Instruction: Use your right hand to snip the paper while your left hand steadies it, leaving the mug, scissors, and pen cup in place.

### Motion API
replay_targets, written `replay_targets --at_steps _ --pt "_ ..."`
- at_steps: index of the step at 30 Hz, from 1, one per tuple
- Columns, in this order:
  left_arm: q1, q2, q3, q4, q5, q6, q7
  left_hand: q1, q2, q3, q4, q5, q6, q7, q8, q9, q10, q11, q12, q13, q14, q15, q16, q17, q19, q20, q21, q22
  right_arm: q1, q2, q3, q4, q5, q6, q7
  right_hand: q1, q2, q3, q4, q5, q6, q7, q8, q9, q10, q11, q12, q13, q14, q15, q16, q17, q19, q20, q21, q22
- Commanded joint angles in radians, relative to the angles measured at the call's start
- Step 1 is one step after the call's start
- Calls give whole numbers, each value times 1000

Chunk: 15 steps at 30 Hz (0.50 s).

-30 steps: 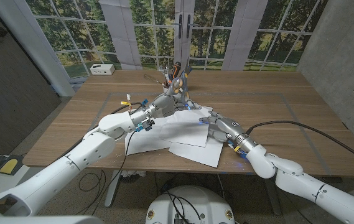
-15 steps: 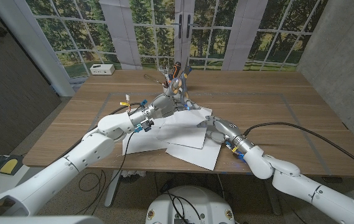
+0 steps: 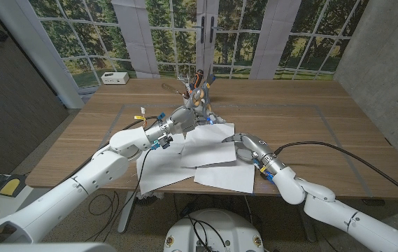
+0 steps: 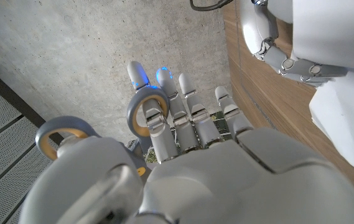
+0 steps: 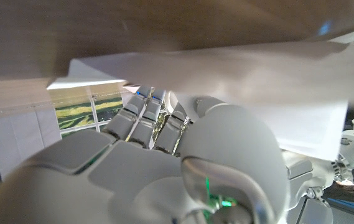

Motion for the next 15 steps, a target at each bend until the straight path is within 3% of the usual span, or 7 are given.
replay_targets --at_steps 1,7,15 --pt "-7 -8 4 10 0 -2 -4 -1 9 -4 4 -4 3 2 8 4 36 -29 5 0 10 -74 10 4 -1 -4 2 3 -19 39 29 19 28 10 -88 17 1 18 -1 -12 -9 7 2 48 -9 3 57 73 102 -191 43 60 26 -60 35 16" --pt "-13 -12 7 16 3 -2 -8 -2 9 -4 4 -4 3 2 8 5 36 -33 5 1 9 -75 10 4 -1 -4 2 3 -29 50 44 18 37 -1 -120 23 -1 15 -14 -19 -10 6 -7 83 -16 2 98 128 159 -190 95 151 27 -63 78 43" --pt "-18 -14 10 17 6 -1 -9 -3 10 -4 5 -4 4 2 9 5 33 -31 5 2 9 -74 10 4 -1 -4 2 3 -43 57 72 6 35 -32 -175 27 -4 11 -22 -21 -8 6 -14 93 -18 3 114 148 173 -189 115 194 36 -64 104 57"
